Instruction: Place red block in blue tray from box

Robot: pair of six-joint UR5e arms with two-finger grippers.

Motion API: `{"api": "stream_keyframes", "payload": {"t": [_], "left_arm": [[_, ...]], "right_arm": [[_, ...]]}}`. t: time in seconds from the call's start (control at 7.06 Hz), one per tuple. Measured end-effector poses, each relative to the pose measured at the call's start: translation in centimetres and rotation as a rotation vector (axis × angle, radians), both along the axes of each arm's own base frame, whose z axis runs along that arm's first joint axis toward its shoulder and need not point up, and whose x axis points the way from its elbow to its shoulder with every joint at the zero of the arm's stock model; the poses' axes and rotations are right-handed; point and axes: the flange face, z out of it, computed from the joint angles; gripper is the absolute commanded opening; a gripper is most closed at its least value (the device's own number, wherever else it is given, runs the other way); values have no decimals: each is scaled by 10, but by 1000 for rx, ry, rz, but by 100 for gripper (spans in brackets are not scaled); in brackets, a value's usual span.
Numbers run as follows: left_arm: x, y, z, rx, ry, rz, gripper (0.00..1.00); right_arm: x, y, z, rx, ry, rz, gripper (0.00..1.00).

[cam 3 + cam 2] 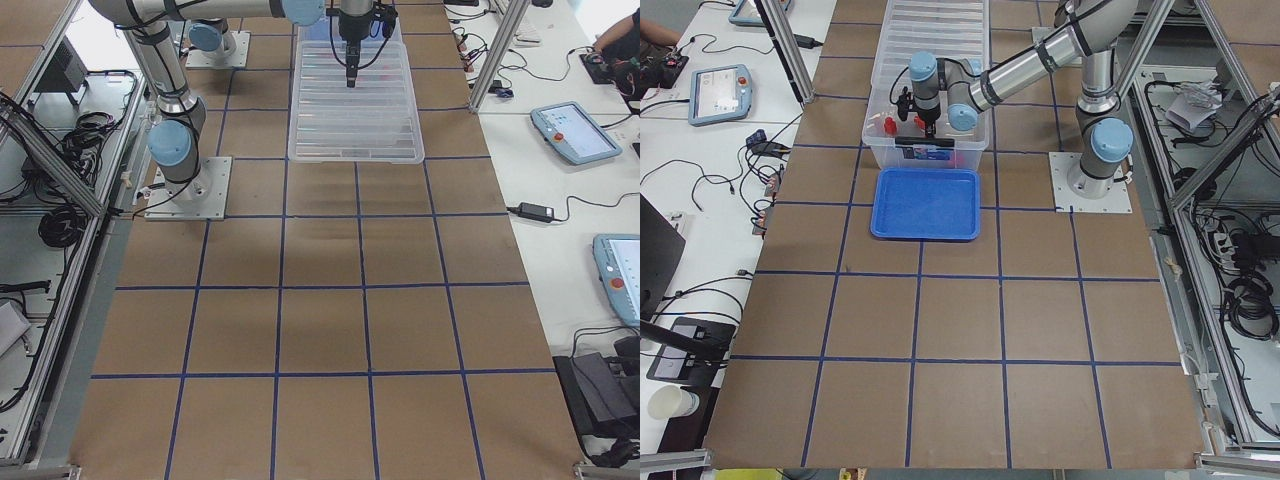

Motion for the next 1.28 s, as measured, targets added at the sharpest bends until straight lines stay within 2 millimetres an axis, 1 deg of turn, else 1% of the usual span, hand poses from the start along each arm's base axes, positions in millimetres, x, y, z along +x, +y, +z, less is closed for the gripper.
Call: {"api": "stream_keyframes", "payload": {"t": [0.28,0.42,0.57,0.71,0.85,0.99,1.13,1.28], "left_arm": [[0,-3,-11,-13,-1,-6,100],[0,-4,-18,-21,-1,-5,95],[0,-6,-26,-28,-1,-3,79],[0,-8,-32,-35,-1,-4,71],[0,-8,-37,-32,0,-4,50],[1,-9,-40,-31,-1,-4,33],[1,-11,-38,-38,-2,-6,33],[1,-12,-34,-48,-4,-7,27]], "right_arm": [[0,0,-1,3,0,-2,100],[0,0,-2,4,-1,-2,100],[0,0,-3,5,-2,-2,100],[0,0,-5,6,-5,-2,100],[1,-1,-7,3,-7,-2,100],[1,-1,-8,0,-7,-2,100],[1,-1,-8,-2,-6,-1,100],[1,-1,-8,-3,-6,-1,100]]}}
